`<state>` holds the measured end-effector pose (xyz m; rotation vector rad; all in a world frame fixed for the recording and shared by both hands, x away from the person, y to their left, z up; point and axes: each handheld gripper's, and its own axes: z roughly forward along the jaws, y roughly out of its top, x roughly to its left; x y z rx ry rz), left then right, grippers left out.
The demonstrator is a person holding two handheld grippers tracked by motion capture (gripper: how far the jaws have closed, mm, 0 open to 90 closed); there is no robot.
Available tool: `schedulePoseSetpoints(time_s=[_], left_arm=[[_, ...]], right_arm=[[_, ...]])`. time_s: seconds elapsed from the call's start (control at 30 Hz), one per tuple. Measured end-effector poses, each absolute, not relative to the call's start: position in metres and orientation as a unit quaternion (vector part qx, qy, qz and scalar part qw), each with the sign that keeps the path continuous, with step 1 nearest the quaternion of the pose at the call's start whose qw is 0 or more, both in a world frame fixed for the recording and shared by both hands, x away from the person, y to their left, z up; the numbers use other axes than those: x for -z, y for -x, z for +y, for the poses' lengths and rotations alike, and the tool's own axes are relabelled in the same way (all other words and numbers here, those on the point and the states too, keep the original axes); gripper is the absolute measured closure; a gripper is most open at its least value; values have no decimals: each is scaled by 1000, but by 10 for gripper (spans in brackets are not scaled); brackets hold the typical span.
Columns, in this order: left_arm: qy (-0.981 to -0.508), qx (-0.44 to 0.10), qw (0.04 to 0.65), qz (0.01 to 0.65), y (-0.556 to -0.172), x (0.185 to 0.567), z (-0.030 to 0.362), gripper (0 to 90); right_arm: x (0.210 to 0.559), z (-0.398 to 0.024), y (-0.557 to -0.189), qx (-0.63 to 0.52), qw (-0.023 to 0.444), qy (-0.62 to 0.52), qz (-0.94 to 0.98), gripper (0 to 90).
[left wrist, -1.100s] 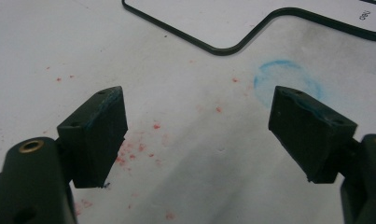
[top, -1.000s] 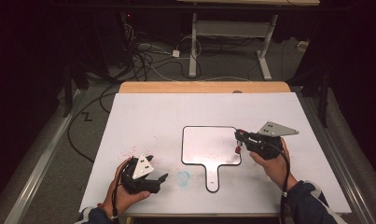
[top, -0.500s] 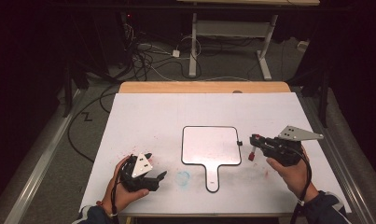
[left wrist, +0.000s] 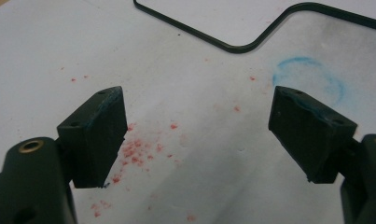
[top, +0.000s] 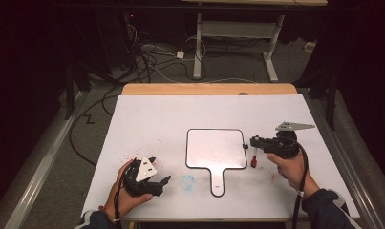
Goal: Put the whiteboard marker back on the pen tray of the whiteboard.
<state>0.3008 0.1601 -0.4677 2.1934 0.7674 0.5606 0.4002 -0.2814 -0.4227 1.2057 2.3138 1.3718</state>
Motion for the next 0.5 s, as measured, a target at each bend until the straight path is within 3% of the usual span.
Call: schedulePoseSetpoints(time_s=[0.5], left_arm=[[-859,-216,363,291,-301,468,156,185]], right_arm=[[455,-255,-440,-452,100,-430,775,763]])
